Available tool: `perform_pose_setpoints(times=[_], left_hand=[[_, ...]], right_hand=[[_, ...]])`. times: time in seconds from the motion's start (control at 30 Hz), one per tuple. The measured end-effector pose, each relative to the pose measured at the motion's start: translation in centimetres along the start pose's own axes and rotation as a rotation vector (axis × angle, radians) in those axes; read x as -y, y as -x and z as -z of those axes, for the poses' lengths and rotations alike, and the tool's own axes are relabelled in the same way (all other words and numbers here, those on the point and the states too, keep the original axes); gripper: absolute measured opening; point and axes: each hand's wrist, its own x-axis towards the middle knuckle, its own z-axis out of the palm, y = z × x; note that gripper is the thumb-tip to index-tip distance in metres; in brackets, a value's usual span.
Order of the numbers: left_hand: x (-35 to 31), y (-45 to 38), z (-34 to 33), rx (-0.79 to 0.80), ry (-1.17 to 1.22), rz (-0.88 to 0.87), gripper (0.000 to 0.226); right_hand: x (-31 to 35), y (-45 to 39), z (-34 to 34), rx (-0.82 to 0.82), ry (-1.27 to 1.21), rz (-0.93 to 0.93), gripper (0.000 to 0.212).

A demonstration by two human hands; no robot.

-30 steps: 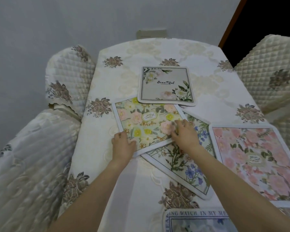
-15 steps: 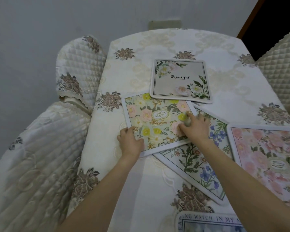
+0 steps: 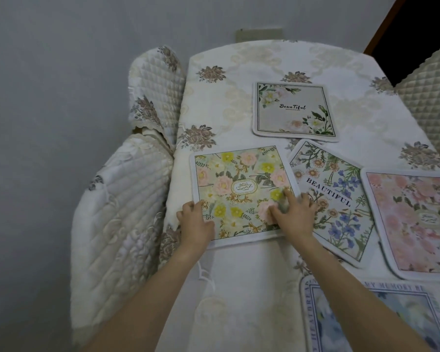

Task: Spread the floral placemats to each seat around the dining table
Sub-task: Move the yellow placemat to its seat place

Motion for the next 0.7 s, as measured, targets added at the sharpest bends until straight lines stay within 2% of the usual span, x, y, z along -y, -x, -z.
perform_pose_setpoints(times=[0.3, 0.57, 0.7], left_hand=[[5.8, 3.2, 3.7, 0.025, -0.155, -0.078, 0.05], [7.7, 5.2, 4.2, 0.045, -0.288, -0.132, 0.052], [7.5, 5.2, 4.1, 0.024, -0.445, -0.295, 0.05]], right_hand=[[2.7, 8.6, -2.9, -0.036, -0.058, -0.046, 0.059], [2.8, 11.7, -3.4, 0.017, -0.024, -0.043, 0.059], [2.8, 12.2, -3.3, 0.035, -0.011, -0.036, 0.058]])
